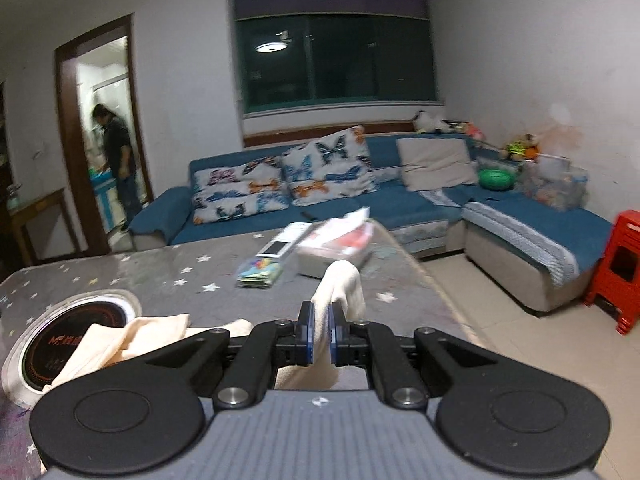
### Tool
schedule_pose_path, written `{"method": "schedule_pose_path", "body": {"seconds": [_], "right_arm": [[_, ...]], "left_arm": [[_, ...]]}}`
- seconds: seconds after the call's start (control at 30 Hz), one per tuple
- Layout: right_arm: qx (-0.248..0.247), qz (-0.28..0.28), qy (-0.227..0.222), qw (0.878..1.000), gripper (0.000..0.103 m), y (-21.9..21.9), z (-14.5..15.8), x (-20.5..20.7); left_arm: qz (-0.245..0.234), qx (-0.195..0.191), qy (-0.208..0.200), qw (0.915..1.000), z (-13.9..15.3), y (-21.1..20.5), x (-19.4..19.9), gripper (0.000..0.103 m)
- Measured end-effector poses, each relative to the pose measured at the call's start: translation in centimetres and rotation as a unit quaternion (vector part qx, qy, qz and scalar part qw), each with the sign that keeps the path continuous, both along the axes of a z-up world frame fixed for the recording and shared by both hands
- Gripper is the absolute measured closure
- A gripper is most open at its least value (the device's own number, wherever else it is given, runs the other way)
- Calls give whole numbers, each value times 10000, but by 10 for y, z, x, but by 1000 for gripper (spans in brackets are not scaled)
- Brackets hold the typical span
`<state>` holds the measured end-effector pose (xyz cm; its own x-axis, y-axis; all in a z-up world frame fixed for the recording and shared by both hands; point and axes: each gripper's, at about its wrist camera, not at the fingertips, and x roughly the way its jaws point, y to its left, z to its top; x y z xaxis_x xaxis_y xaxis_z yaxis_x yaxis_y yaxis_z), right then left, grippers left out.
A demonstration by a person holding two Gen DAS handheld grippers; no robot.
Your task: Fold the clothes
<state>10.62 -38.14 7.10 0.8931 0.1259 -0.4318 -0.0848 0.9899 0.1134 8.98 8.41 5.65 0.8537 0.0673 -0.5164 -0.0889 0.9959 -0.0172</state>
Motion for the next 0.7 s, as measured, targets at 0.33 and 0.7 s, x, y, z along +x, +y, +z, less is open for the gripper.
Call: {"method": "schedule_pose_path", "body": {"seconds": [0.33,0.7], "right_arm": [[3,-969,494,9941,87,-42,-31,-31],[141,-376,840,9957,70,-20,-55,-18]], "left_arm": [[-750,-76,317,9967,-8,-59,43,76],[-1106,246,1064,9879,-57,-129,143,53]]}}
